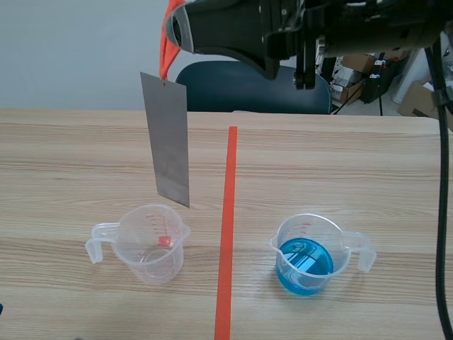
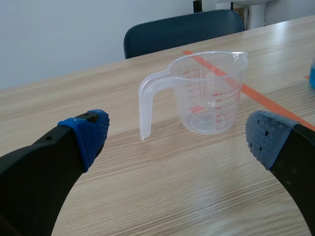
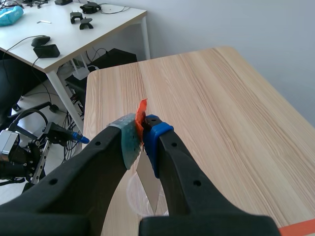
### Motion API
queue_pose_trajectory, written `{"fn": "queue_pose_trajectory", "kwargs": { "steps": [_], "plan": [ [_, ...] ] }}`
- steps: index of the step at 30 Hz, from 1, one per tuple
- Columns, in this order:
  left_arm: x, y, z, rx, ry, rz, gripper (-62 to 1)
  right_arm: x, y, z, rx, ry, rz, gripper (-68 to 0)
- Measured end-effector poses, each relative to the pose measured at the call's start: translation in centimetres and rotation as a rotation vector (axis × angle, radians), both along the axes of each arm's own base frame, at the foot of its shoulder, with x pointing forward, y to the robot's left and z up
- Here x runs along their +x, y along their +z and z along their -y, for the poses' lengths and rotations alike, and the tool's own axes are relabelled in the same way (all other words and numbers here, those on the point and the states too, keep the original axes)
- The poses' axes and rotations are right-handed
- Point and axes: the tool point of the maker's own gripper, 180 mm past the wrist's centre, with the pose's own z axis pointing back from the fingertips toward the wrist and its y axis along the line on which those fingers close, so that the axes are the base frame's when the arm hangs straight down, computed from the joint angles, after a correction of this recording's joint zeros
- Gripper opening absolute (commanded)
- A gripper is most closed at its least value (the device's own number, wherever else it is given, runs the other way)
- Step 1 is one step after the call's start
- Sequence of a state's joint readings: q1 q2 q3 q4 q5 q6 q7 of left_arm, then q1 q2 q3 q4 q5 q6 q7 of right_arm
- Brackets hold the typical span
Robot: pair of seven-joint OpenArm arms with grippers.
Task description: Do the redox reaction experiment. move the plate over the left beaker
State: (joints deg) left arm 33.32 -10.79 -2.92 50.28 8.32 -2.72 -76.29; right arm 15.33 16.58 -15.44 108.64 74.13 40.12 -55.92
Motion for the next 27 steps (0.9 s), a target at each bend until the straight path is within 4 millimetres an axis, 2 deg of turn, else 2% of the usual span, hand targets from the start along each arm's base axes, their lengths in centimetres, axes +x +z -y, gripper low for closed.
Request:
{"fn": "queue_pose_trajectory", "kwargs": {
  "steps": [10, 17, 21, 27],
  "plan": [
    [0.6, 0.7, 0.9, -0.064, -0.018, 0.007, -2.6, 0.1, 0.0, -1.9, 0.005, -0.001, -0.004, -67.8],
    [0.8, -0.5, 0.8, -0.043, -0.010, -0.055, -2.6, 0.9, -1.3, -2.5, -0.014, -0.020, -0.034, -67.8],
    [0.8, -0.6, 0.8, -0.041, -0.009, -0.063, -2.6, 0.2, -2.3, -3.5, -0.040, 0.025, -0.044, -67.8],
    [0.8, -0.6, 0.8, -0.041, -0.009, -0.063, -2.6, -0.1, -2.2, -3.9, -0.028, 0.036, -0.041, -67.8]
  ]
}}
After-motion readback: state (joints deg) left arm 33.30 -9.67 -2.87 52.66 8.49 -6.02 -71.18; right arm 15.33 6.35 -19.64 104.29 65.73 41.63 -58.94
